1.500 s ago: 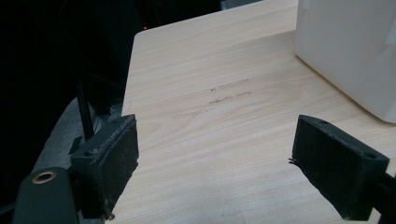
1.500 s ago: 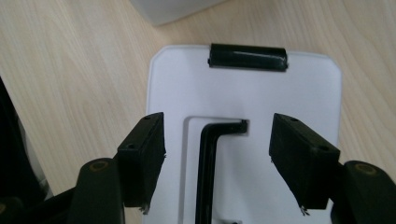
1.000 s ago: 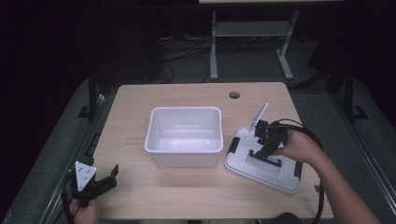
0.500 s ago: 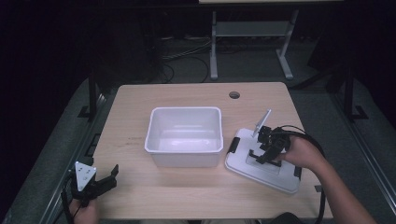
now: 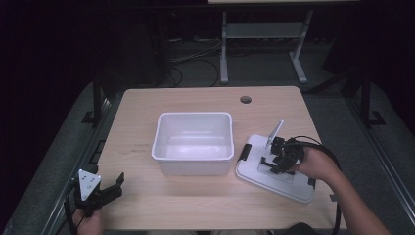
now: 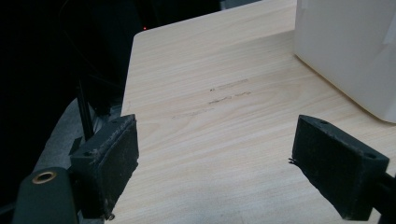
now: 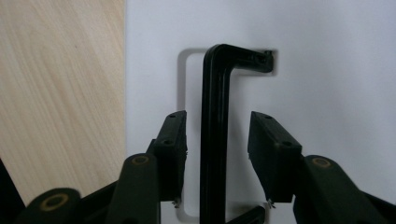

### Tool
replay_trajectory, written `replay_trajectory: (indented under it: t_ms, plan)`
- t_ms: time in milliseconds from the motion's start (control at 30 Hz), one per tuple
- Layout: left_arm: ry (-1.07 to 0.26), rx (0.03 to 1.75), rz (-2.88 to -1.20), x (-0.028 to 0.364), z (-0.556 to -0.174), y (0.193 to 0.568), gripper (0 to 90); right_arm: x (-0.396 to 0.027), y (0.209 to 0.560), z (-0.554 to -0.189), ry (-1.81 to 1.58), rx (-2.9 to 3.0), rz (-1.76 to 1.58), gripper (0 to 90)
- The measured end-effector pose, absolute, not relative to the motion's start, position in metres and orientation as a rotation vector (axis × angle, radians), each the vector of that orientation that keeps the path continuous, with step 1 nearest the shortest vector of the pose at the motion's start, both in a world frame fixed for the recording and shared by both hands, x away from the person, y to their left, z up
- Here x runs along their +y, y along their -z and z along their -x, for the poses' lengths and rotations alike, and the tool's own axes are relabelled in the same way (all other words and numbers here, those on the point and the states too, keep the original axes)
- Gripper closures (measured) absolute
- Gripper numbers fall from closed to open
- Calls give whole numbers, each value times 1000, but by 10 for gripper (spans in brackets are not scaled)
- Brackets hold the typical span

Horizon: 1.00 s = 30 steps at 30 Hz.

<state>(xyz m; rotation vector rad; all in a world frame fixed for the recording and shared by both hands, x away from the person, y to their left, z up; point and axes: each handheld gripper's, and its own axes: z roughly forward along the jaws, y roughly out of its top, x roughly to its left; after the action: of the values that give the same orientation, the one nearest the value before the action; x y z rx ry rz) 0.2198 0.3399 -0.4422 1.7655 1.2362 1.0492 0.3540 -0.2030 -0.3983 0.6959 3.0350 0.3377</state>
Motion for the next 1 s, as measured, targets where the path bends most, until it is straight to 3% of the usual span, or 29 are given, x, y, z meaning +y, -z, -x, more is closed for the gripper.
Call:
replay_trajectory:
  t_ms: [400, 1000]
  plan:
    - [-1048, 1238, -1764, 340, -220, 442, 140, -205, 398, -354, -332, 3032, -680, 710]
    - [-1047, 1234, -1766, 340, -220, 443, 141, -212, 386, -361, -329, 2990, -712, 765]
